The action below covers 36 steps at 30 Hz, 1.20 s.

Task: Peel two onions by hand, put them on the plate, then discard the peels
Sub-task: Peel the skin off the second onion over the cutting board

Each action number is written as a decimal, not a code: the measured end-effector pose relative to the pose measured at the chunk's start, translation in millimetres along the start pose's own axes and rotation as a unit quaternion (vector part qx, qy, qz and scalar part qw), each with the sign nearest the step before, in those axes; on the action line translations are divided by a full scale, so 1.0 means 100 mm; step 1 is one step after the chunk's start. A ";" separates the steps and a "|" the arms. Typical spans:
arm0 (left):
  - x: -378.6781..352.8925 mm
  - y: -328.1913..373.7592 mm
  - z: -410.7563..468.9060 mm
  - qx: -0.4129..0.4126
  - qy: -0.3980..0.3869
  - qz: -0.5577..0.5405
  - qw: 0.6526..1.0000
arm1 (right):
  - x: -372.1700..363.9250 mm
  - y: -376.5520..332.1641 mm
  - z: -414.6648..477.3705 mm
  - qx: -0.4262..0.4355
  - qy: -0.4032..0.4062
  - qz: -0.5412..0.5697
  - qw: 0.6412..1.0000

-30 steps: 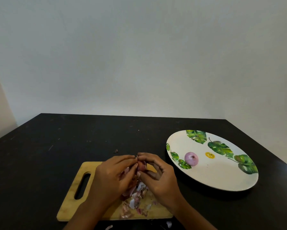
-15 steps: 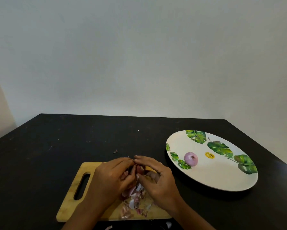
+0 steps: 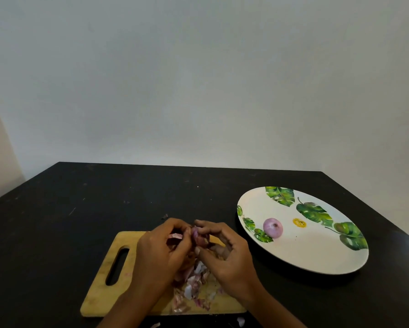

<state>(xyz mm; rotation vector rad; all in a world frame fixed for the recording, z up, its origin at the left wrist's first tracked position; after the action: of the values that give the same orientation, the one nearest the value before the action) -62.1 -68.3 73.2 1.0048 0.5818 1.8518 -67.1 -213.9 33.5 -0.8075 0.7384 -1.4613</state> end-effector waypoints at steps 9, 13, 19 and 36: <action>-0.01 -0.24 0.03 0.157 0.027 -0.083 0.984 | 0.03 -0.02 0.02 0.001 0.018 0.016 1.000; -0.05 -0.36 0.00 0.282 0.010 -0.196 0.939 | 0.02 -0.03 0.03 -0.001 0.027 0.048 0.999; -0.19 -0.47 -0.11 0.486 -0.003 -0.458 0.745 | 0.03 0.03 0.03 -0.112 0.060 0.159 0.979; -0.20 -0.27 -0.05 0.302 -0.087 -0.264 0.912 | 0.01 0.16 0.07 -0.163 0.043 0.236 0.957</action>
<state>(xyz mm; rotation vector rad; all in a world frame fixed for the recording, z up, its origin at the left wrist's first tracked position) -47.6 -73.4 42.3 1.2345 1.2274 1.0992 -52.6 -215.1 23.6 -0.7504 1.1713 -0.9578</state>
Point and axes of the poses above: each hand's wrist, its own z-axis towards the middle knuckle, its own x-axis out of the back of the hand, y = z × x, the point moved 6 cm from there along z, towards the middle knuckle, and after that the axes turned 6 degrees about x, right-handed, at the moved point
